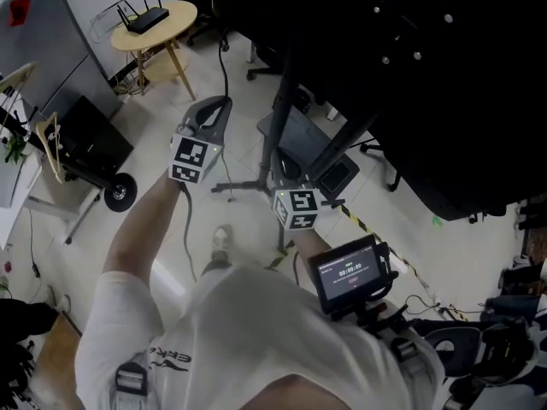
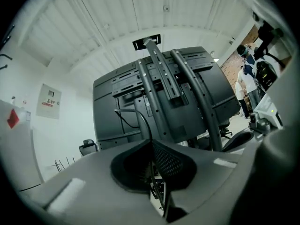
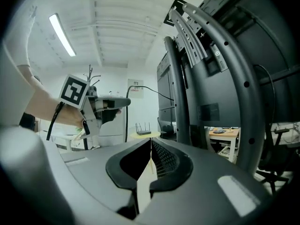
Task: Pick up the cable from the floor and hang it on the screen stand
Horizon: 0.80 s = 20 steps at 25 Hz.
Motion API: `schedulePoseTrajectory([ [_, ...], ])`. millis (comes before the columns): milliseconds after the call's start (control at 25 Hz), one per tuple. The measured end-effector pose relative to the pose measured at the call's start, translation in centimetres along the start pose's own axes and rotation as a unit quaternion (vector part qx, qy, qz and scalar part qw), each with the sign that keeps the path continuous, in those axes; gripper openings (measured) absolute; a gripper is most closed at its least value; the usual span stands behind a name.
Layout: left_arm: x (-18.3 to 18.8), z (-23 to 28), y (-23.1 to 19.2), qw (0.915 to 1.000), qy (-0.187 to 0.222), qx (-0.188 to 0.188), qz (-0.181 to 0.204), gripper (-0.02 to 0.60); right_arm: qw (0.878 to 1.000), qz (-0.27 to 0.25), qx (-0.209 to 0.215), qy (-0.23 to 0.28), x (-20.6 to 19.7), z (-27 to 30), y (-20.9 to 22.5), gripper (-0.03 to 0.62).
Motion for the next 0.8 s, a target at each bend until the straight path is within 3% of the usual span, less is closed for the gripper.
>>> schedulePoseTrajectory([
  [200,4.0,0.3,0.4,0.9998,0.006,0.010,0.016,0.009,1.000,0.006,0.013,0.007,0.7,-1.1,1.0,0.015],
  [440,8.3,-1.1,-1.8,0.9988,0.035,0.028,0.020,0.009,0.999,-0.010,0.029,0.015,1.6,-1.5,-1.0,0.015],
  [640,12.1,0.1,-2.6,0.9982,0.056,0.020,0.013,0.009,0.999,-0.018,0.029,0.018,2.7,-0.9,-0.5,0.018],
  [800,14.6,-0.9,-4.3,0.9974,0.072,0.003,0.006,0.009,0.999,-0.032,0.024,0.019,3.5,-0.9,-3.3,0.023],
])
Point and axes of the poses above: the fingertips, and each gripper's own axes: z forward along the fingers, y to its right, x out of its top, the point moved 4 cm from there along -z, backward along the fingers, and after that the axes turned 2 degrees about -x, right-handed, at the moved point
